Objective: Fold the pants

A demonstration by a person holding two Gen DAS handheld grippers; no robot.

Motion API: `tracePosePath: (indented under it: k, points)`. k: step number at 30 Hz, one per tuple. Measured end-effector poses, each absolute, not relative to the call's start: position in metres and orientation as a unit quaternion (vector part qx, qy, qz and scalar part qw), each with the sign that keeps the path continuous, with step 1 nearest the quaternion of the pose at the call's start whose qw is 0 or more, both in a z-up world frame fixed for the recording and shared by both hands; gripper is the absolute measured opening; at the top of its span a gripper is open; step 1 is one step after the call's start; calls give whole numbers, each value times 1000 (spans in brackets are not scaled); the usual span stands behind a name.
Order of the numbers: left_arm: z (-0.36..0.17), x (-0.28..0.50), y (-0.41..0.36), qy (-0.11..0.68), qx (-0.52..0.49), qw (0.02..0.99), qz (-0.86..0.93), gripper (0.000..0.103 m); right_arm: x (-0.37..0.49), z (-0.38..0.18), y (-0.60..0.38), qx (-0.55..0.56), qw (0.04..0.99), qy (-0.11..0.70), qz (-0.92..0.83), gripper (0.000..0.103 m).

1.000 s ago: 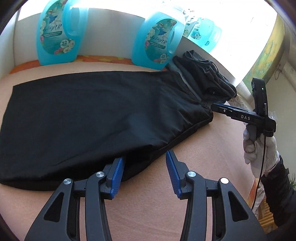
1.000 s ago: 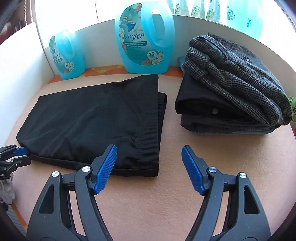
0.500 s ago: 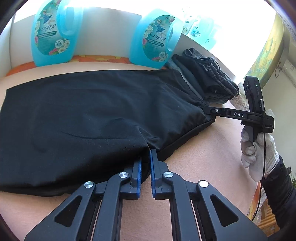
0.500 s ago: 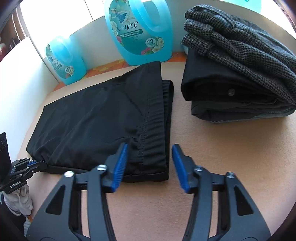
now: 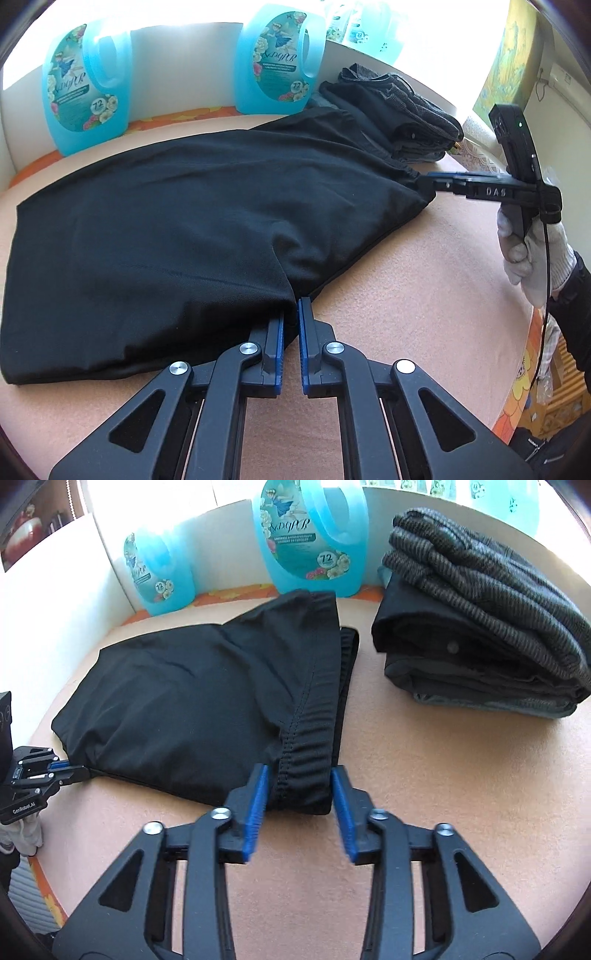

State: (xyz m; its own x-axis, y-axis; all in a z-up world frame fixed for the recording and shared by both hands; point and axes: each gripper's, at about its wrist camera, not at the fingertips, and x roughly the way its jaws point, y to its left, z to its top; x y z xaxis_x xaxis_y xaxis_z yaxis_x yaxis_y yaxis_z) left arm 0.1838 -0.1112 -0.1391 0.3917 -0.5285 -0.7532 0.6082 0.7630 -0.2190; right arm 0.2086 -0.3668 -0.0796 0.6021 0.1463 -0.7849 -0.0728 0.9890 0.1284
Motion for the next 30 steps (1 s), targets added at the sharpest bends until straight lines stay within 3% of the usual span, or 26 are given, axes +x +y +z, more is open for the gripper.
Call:
tracePosePath:
  k: [1, 7, 16, 18, 19, 20, 23, 25, 28, 30]
  points:
    - [-139, 183, -111, 434, 49, 833, -341, 6, 213, -69, -369, 47, 904, 420, 60, 77]
    - [-141, 181, -112, 434, 56, 833, -339, 6, 282, -43, -364, 48, 916, 389, 80, 77]
    - [-144, 181, -109, 433, 48, 832, -343, 6, 355, -86, -350, 1, 898, 440, 30, 77]
    - [-144, 181, -109, 433, 47, 832, -344, 6, 357, -93, -348, -7, 895, 445, 27, 66]
    - [-144, 181, -108, 433, 46, 832, -344, 6, 358, -95, -346, -7, 892, 452, 33, 25]
    - [-144, 181, -108, 433, 46, 832, -345, 6, 357, -95, -347, 5, 887, 460, 42, 6]
    - [-143, 180, -106, 430, 45, 832, -349, 6, 340, -76, -351, 52, 896, 436, 65, 5]
    - [-143, 179, -105, 429, 46, 830, -353, 6, 331, -60, -350, 12, 909, 416, 14, 5]
    - [-143, 179, -105, 431, 50, 828, -355, 6, 339, -60, -348, -61, 905, 417, -67, 17]
    - [-141, 179, -105, 431, 54, 828, -354, 6, 341, -62, -353, -41, 898, 435, -45, 18]
